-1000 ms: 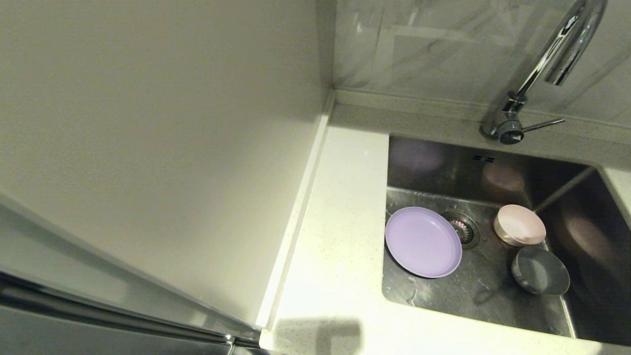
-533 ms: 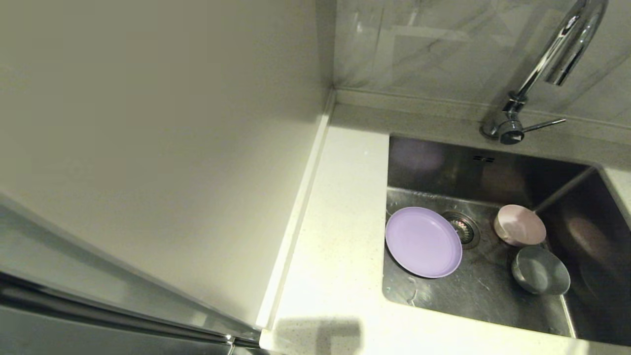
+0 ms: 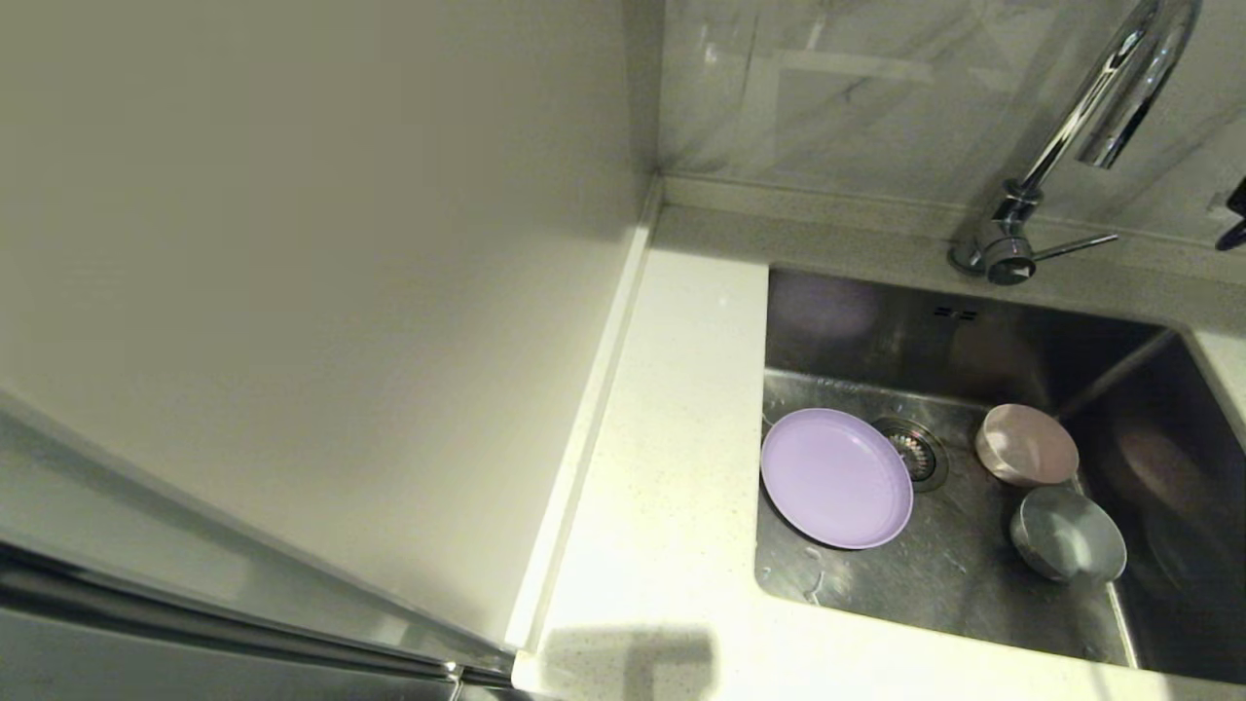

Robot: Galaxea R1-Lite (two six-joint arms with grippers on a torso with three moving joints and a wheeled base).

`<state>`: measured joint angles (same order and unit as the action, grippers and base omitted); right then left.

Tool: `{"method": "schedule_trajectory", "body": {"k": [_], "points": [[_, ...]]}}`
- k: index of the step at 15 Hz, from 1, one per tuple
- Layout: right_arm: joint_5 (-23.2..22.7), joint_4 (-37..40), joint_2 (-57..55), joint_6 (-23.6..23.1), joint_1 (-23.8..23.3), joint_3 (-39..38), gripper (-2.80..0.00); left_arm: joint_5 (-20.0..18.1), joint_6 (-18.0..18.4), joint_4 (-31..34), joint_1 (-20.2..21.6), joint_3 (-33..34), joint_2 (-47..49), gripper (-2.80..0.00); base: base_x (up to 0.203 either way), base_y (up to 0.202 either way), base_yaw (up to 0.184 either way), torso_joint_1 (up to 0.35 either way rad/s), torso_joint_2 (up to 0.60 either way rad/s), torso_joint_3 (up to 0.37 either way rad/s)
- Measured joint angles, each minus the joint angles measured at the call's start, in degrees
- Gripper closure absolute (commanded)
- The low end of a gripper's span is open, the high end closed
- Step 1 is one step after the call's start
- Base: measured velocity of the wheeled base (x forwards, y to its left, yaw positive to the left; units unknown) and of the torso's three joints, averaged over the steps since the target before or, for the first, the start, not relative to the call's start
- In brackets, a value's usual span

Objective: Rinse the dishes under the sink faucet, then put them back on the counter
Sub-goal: Turn on the faucet

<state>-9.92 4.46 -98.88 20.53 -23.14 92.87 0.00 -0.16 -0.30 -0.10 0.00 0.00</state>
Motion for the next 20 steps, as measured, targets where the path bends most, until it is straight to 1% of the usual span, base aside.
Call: {"method": "schedule_trajectory", "body": {"k": [1,5,6,13,20], "points": [[-1.6,-1.4,-1.7,0.1,0.3,1.2,0.00,0.0,0.0,0.0,0.0,0.0,0.0,0.00,0.000,0.000,0.000,0.000,0.00,0.000],[-8.5,-1.9,-5.7,0.3,1.6,4.9,0.00,0.0,0.0,0.0,0.0,0.0,0.0,0.00,0.000,0.000,0.000,0.000,0.00,0.000],[-9.1,-1.9,-6.4,0.3,2.0,5.8,0.00,0.0,0.0,0.0,0.0,0.0,0.0,0.00,0.000,0.000,0.000,0.000,0.00,0.000],[-9.3,-1.8,-11.3,0.2,4.5,12.6,0.00,0.0,0.0,0.0,0.0,0.0,0.0,0.00,0.000,0.000,0.000,0.000,0.00,0.000],[-9.0,-1.8,-14.1,-0.2,4.7,13.5,0.00,0.0,0.0,0.0,0.0,0.0,0.0,0.00,0.000,0.000,0.000,0.000,0.00,0.000]]}}
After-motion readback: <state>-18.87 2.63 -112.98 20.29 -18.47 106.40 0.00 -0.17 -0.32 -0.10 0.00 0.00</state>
